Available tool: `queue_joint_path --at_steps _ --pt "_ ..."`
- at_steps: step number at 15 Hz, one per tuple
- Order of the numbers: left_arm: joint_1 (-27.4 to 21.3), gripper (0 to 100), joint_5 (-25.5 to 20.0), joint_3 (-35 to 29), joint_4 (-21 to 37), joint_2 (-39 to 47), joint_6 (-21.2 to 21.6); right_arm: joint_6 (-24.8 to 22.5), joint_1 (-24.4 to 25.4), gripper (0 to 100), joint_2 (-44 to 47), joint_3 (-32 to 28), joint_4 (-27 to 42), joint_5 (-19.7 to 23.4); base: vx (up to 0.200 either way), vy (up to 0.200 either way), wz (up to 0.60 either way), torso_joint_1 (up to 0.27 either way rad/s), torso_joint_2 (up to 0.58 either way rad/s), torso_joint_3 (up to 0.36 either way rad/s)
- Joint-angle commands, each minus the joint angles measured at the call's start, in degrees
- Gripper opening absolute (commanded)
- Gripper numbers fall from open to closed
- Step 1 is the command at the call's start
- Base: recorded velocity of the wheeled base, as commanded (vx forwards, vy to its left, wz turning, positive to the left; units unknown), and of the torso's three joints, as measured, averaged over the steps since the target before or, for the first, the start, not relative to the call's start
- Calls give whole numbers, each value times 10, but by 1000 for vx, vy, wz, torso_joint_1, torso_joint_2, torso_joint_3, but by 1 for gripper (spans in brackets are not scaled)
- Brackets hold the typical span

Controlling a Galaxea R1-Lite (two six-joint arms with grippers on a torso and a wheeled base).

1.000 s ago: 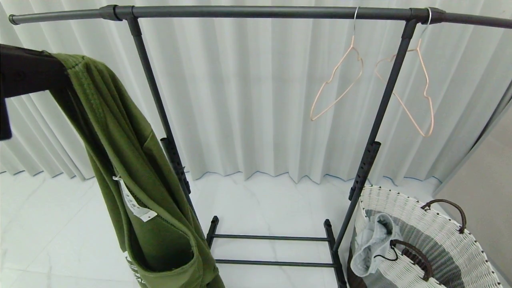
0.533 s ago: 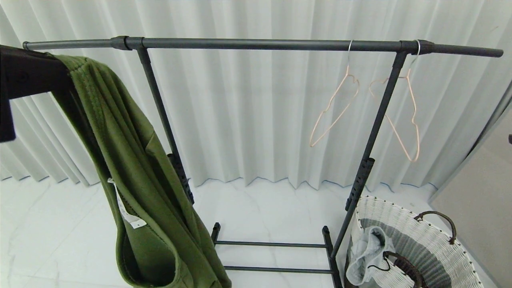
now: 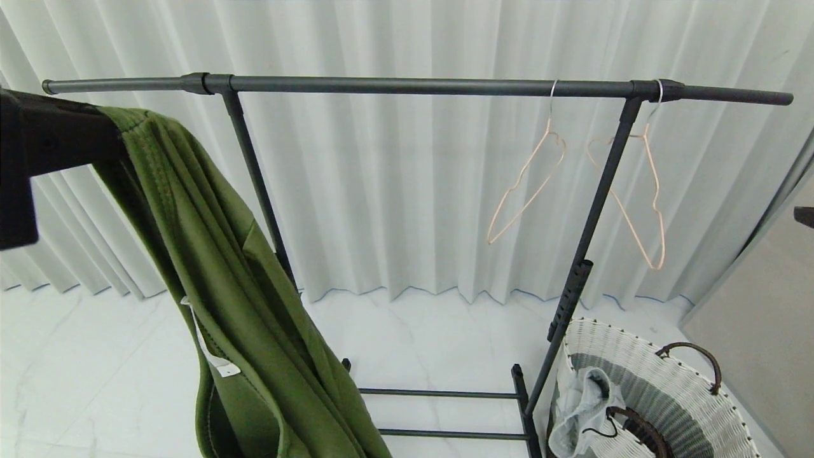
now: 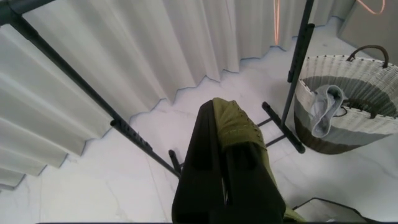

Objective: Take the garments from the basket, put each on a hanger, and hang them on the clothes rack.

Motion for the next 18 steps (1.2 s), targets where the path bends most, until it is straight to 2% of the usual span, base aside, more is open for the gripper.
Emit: queue_joint_path --at_steps 1,5,8,12,15,18 --pt "0 0 0 1 -1 1 -1 0 -2 100 4 -1 -1 12 200 0 0 -2 -17 2" --pt "0 0 0 2 -1 2 -2 6 -5 100 31 0 -1 18 200 0 0 7 -1 1" --pt "0 0 0 6 0 -1 4 43 -11 100 78 -1 -7 15 200 0 0 7 4 5" --pt "0 0 1 19 0 -5 3 101 -11 100 145 1 -20 -26 0 0 0 0 0 0" --pt "0 0 1 20 0 -6 3 142 -11 100 197 0 -23 -31 0 0 0 0 0 0" --pt "0 0 1 32 -1 -7 0 159 -9 100 252 0 -86 -39 0 0 0 0 0 0"
